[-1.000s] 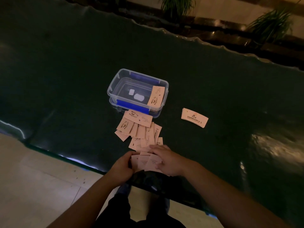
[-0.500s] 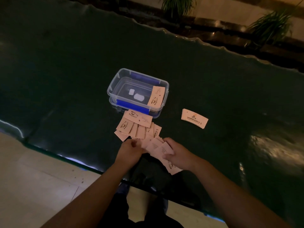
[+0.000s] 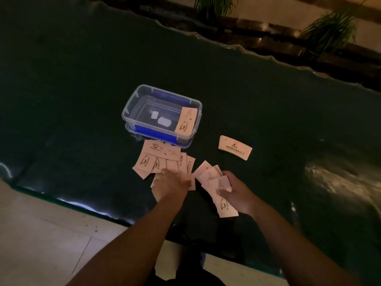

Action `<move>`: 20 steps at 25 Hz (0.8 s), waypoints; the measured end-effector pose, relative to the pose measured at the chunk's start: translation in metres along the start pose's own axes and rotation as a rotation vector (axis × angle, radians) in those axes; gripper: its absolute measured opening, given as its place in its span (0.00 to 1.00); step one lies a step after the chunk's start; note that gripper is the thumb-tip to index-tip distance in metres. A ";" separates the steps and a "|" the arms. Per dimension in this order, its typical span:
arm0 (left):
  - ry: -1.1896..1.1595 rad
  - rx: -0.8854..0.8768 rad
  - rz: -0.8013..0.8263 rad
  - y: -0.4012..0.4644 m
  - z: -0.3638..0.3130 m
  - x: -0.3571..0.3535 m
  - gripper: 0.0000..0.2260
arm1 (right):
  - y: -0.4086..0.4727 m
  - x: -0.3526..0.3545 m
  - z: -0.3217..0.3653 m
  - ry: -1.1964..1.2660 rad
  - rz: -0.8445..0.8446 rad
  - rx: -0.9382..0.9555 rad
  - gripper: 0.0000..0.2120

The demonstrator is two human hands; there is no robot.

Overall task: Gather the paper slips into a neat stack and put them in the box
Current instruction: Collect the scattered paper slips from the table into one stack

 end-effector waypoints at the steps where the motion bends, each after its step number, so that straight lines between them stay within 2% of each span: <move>1: -0.035 -0.002 -0.006 -0.001 -0.002 -0.003 0.40 | 0.000 0.003 -0.003 0.000 -0.006 -0.001 0.30; 5: -0.181 -0.005 0.016 -0.004 -0.006 -0.009 0.37 | 0.002 0.013 -0.008 0.005 -0.016 0.001 0.30; 10: -0.432 -0.084 0.077 -0.007 -0.005 -0.019 0.22 | 0.005 0.019 0.004 -0.052 0.009 0.041 0.28; 12: -0.501 -0.107 0.111 -0.011 -0.007 -0.021 0.19 | 0.006 0.018 0.012 -0.077 0.017 0.053 0.28; 15: -0.516 -0.181 0.198 -0.016 -0.012 -0.019 0.22 | 0.008 0.015 0.024 -0.158 0.037 0.068 0.28; 20: -0.362 -0.344 0.410 -0.017 -0.011 -0.018 0.20 | 0.010 -0.001 0.042 -0.343 0.086 0.095 0.29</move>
Point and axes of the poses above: each hand's wrist, its own y-axis towards the middle knuckle, its own x-axis out of the back of the hand, z = x × y, the point moved 8 cm from there along y, towards the middle knuckle, and after that the axes turned 11 degrees about -x, right-handed, at the moved point
